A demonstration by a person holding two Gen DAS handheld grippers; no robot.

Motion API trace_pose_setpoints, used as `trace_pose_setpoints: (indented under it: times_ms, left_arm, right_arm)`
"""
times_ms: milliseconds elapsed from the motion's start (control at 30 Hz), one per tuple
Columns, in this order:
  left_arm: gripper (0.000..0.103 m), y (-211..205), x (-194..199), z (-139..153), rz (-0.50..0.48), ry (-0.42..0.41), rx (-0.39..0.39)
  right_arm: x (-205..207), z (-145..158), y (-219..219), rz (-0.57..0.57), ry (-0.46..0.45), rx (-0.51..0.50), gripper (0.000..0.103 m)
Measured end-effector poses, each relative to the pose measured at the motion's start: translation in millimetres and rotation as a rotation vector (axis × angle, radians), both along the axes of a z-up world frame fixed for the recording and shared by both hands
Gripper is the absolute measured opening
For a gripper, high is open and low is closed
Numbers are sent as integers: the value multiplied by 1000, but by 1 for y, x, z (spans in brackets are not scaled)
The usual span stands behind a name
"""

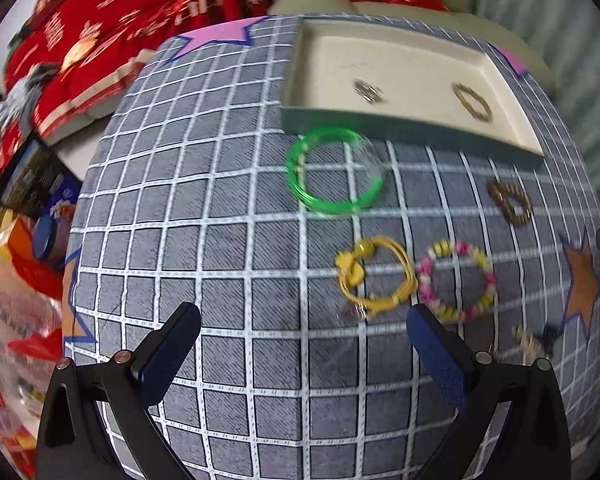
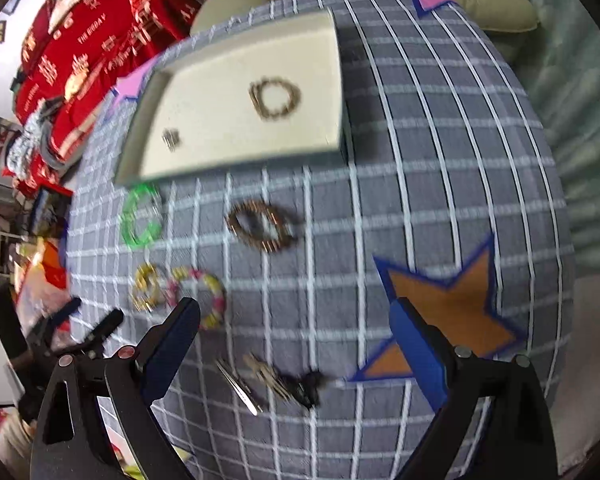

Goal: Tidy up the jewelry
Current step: 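Move the left tool to the yellow hair tie while the right tool reaches the black claw clip, then grasp the yellow cord hair tie with the left tool while the right tool grasps the black claw clip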

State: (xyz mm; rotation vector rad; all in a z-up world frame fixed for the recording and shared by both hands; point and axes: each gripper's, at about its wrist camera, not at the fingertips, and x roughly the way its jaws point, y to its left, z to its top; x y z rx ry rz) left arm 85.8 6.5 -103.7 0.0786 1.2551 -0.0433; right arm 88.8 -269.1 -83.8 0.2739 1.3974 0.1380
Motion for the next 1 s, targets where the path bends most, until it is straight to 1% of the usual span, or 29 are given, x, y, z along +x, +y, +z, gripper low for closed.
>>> trace_pose_setpoints:
  times_ms: [100,300,600,633,700,733,867,900,933,967,1000]
  left_arm:
    - [103,-6,-8,-2,-48,-2,1]
    - [103,-12,-8,-9,-75,7,-9]
    - [103,-25,2,-13,-145,-18,10]
    - [103,-27,3,-13,-153,-20,11]
    - [96,-30,4,-15,-170,-17,22]
    - [96,-32,5,-17,-178,-12,30]
    - [96,-37,6,-22,-202,-12,38]
    - [96,-38,6,-22,-208,-15,39]
    - [93,-40,6,-22,-215,-18,39]
    - [86,-41,7,-23,-217,-19,41]
    - [84,-42,8,-24,-222,-12,42]
  right_arm:
    - [-18,-9,1,20,31,-22,96]
    - [-46,-28,4,35,85,-38,96]
    - [-58,-35,4,13,88,-63,95]
    - [-58,-36,5,12,86,-65,93]
    - [-57,-37,7,11,86,-69,88]
    - [-57,-39,8,13,87,-70,84]
    - [-56,-44,19,33,88,-86,74]
    - [-57,-45,21,42,88,-90,69]
    - [-56,-46,23,49,87,-93,66]
    - [-57,-46,25,54,87,-98,64]
    - [-57,-47,27,57,87,-102,62]
